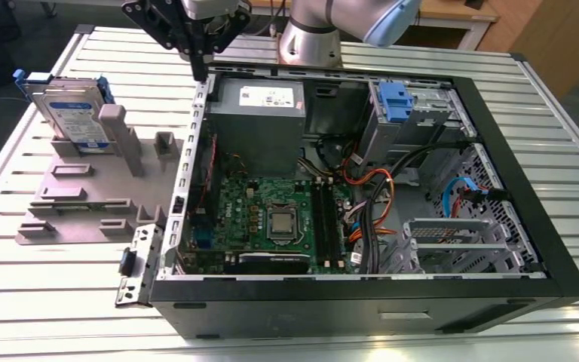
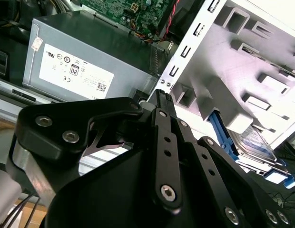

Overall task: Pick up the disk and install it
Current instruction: 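Reach for the disk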

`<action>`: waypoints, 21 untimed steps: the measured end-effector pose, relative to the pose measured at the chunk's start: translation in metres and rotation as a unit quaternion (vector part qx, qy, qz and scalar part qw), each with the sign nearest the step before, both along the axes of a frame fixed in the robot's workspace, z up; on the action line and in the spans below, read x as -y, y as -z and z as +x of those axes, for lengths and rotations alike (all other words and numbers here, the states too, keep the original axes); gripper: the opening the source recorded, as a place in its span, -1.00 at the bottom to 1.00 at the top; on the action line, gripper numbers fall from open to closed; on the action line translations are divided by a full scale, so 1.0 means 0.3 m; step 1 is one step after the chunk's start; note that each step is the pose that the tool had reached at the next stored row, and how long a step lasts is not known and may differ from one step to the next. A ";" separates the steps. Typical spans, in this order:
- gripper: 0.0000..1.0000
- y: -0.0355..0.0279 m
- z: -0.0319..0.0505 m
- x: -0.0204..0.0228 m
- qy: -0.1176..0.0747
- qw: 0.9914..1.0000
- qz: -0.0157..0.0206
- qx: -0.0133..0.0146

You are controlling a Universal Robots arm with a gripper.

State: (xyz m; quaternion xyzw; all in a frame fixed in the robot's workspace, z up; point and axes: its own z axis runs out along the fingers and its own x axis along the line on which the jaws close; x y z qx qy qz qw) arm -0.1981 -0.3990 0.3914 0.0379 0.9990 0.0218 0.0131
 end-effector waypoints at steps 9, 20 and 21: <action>-0.79 0.000 -0.017 0.000 0.000 1.000 0.000 0.000; -0.79 0.001 -0.035 0.000 0.000 1.000 0.000 0.000; -0.79 0.001 -0.036 0.000 0.000 1.000 0.000 0.000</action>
